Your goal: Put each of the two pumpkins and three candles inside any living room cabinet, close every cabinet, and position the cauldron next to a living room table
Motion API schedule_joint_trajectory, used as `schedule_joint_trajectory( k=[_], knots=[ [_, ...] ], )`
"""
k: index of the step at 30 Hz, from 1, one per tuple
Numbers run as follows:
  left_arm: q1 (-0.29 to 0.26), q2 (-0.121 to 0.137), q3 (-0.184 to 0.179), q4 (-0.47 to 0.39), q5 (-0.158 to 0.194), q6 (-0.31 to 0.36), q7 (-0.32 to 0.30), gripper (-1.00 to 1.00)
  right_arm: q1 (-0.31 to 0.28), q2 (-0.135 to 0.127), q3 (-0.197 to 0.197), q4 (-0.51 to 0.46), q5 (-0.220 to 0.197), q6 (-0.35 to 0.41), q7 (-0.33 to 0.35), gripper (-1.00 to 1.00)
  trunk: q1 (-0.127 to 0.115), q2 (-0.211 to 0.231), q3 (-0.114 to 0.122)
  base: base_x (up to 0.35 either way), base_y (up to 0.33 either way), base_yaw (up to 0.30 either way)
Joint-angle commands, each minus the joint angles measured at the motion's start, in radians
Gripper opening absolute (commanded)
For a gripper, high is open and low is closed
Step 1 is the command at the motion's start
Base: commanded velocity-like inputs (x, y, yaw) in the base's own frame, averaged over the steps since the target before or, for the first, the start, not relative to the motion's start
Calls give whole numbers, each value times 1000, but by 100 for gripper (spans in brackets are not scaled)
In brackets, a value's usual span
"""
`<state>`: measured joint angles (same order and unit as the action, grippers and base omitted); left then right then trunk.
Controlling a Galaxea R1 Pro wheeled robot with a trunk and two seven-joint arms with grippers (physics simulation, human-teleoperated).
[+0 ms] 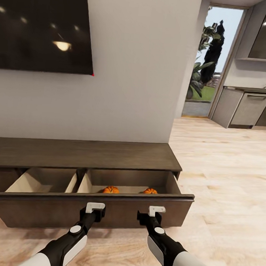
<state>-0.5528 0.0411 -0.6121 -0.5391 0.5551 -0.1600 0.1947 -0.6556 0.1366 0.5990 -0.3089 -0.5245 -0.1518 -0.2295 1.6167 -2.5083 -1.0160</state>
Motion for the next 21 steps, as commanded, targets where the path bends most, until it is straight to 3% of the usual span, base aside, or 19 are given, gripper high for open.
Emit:
schedule_joint_trajectory(
  k=[1, 21],
  knots=[
    [-1, 1, -9, 0, 7, -4, 8, 100, -1, 0, 8, 1, -10, -5, -5, 100, 0, 0, -1, 131, 46, 0],
    [-1, 0, -11, -1, 5, -4, 8, 100, -1, -1, 8, 1, -9, -5, -5, 100, 0, 0, -1, 73, 6, 0]
  ],
)
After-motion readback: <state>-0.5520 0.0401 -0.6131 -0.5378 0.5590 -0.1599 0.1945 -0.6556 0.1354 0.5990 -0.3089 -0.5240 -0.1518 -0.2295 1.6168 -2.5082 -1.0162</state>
